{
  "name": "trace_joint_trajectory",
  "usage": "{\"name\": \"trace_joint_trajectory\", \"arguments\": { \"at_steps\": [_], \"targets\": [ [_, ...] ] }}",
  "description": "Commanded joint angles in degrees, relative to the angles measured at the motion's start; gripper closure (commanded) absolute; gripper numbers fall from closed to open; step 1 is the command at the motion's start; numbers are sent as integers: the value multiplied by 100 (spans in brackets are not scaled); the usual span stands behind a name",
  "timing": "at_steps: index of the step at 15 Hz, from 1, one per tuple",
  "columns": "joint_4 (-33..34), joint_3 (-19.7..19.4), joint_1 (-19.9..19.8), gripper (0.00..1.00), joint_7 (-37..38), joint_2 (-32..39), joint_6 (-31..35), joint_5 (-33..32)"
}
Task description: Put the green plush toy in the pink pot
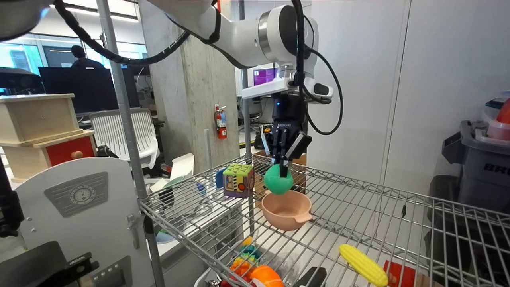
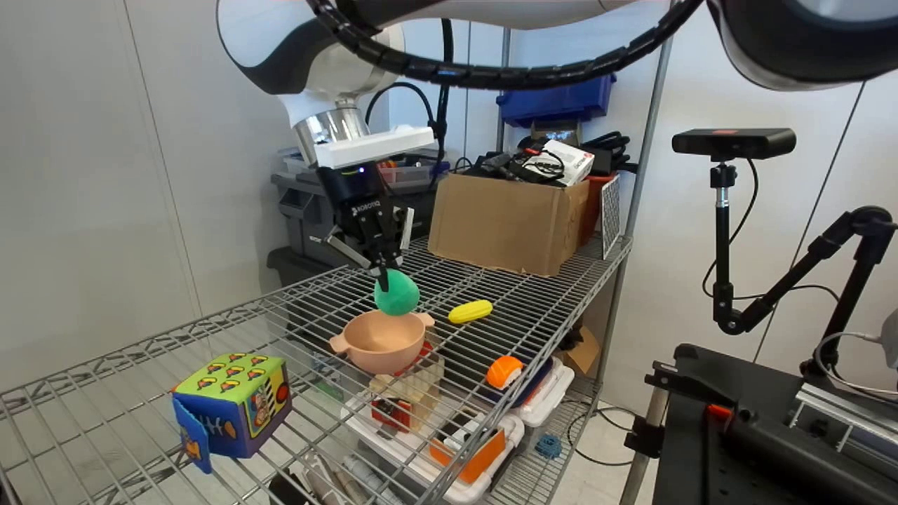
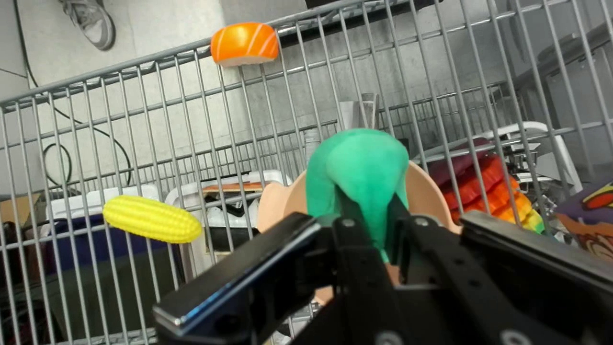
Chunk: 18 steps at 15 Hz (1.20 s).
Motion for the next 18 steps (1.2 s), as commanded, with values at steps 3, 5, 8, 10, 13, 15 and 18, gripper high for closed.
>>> {"name": "trace_joint_trajectory", "arguments": {
  "at_steps": [3, 5, 8, 10, 13, 15, 18],
  "targets": [
    [333, 5, 33, 96, 47, 211, -21, 22],
    [337, -4, 37, 96, 14, 225, 0, 5],
    [325, -13, 39, 85, -2, 225, -51, -12],
    [320, -31, 46, 59, 42, 230, -78, -27],
    [317, -38, 50, 39, 67, 232, -98, -33],
    [320, -43, 54, 24, 75, 235, -89, -37],
    [326, -48, 51, 4, 74, 244, -58, -39]
  ]
}}
